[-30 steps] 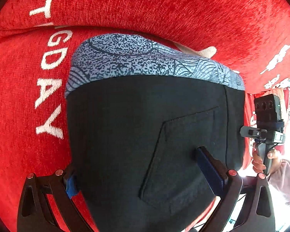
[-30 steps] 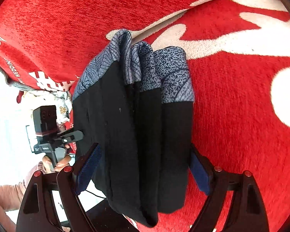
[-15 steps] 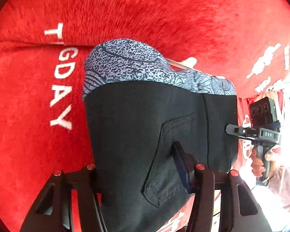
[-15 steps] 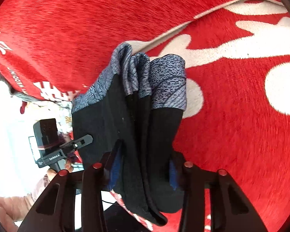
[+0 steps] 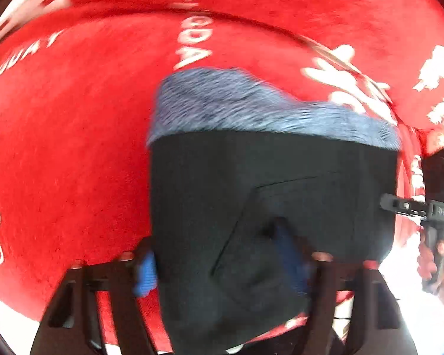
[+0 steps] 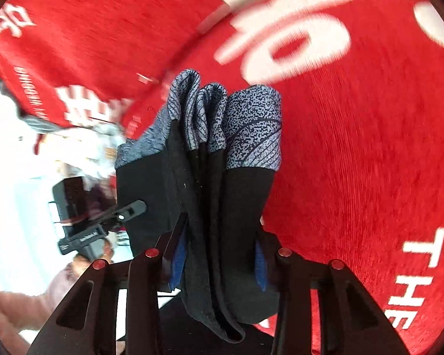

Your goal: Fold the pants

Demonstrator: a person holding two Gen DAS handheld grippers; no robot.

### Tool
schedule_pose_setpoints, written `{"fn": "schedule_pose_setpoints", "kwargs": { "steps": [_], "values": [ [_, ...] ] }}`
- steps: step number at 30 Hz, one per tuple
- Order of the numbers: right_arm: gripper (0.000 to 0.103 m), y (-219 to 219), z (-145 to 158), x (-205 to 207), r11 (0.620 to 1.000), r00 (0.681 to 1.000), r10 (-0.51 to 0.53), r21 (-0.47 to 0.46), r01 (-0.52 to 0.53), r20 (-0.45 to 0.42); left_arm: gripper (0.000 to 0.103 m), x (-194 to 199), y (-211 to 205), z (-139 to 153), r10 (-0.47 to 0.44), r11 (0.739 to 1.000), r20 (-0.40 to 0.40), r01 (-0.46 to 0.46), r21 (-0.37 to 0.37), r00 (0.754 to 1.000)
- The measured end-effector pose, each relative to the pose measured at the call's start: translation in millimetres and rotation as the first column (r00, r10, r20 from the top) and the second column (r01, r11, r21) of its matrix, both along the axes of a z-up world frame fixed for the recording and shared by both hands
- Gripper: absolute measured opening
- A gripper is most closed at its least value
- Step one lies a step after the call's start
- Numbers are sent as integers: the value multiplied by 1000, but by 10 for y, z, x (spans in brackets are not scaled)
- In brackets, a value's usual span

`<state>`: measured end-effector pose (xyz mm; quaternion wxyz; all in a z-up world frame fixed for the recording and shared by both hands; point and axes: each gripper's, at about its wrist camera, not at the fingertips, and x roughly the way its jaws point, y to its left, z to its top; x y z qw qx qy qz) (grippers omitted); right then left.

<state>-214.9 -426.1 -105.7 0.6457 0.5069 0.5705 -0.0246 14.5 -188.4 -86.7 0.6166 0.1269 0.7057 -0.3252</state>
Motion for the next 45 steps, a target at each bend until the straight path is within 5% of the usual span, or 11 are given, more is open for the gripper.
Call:
{"fn": "schedule_pose_setpoints", "kwargs": {
  "steps": [2,6,7,10,14,17,20,25,30,35,45],
  "values": [
    [58,-14,-14,-18,999,999,-36,-27,35,-30,83,32,23,60,47,999,15,-47,0,999],
    [59,-54,206,-63,987,995,-33,-159,17,-98,83,235,92,370,90,996,129,-88,-15,988],
    [57,-63,291,-55,978,993,-28,-209,4,-111,83,263,163,505,96,995,151,-93,-25,984],
    [18,-82,559,-58,952,995,-23,-306,-7,-93,83,352,108,600,85,996,230,-87,-4,969],
    [17,139,722,212,943,998,61,-328,-66,-24,83,364,44,357,42,993,274,-70,92,961],
    [17,385,559,483,932,991,123,-336,-135,-57,83,404,90,182,70,988,273,-105,117,960],
    [12,365,312,569,931,993,87,-348,-108,-77,89,441,125,123,86,986,277,-121,112,957],
    [4,224,322,576,947,998,35,-316,-52,-59,89,434,163,207,58,987,294,-99,127,954],
    [11,227,509,457,930,992,55,-355,-92,-113,89,299,224,390,25,986,290,-72,154,957],
    [33,272,596,185,946,986,16,-316,-68,-163,89,8,270,589,-2,980,270,-52,191,963],
    [57,564,877,-97,944,973,49,-308,-120,-228,90,-546,207,990,4,971,249,-63,229,968]
  ]
}}
